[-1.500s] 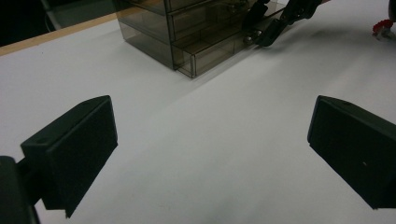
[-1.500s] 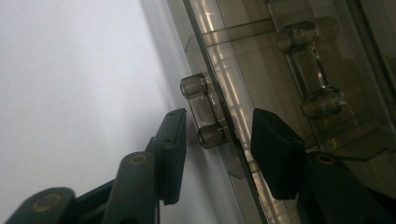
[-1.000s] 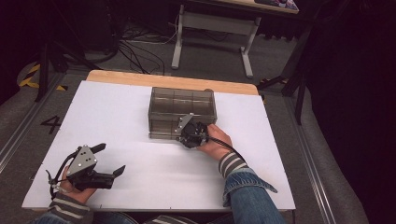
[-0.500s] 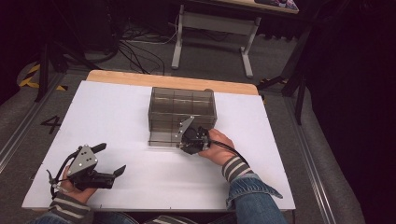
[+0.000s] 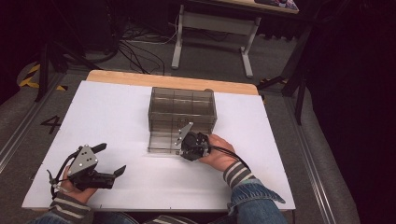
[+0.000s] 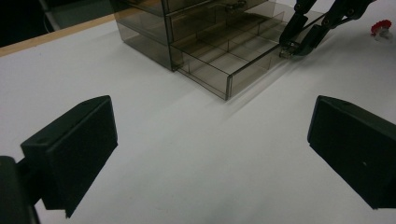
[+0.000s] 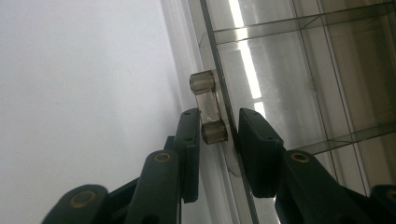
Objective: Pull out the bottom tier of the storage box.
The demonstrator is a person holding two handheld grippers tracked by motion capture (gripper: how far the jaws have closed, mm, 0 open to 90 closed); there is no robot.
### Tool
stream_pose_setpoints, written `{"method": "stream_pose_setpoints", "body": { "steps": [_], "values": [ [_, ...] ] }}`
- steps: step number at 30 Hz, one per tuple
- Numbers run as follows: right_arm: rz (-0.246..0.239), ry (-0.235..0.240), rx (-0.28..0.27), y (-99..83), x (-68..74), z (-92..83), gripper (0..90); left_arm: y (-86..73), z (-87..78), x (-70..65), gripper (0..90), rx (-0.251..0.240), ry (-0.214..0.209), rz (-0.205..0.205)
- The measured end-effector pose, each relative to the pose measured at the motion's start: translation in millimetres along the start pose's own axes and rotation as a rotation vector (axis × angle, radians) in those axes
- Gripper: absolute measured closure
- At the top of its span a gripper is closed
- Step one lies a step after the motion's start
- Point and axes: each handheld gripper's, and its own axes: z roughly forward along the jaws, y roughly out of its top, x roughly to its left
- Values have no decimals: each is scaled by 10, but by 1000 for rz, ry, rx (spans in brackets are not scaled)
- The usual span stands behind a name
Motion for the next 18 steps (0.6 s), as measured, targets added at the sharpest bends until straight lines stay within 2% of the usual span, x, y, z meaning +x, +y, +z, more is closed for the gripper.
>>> {"method": "stream_pose_setpoints", "body": {
  "steps": [6, 11, 18],
  "values": [
    [-5, 19, 10, -2, 25, 0, 682, 0, 2, 0, 23, -1, 0, -1],
    [15, 41, -34, -5, 13, -58, 613, 0, 0, 0, 22, -1, 0, 0],
    [15, 30, -80, 0, 33, -133, 580, -1, -1, 3, 23, 2, 0, 0]
  ]
}}
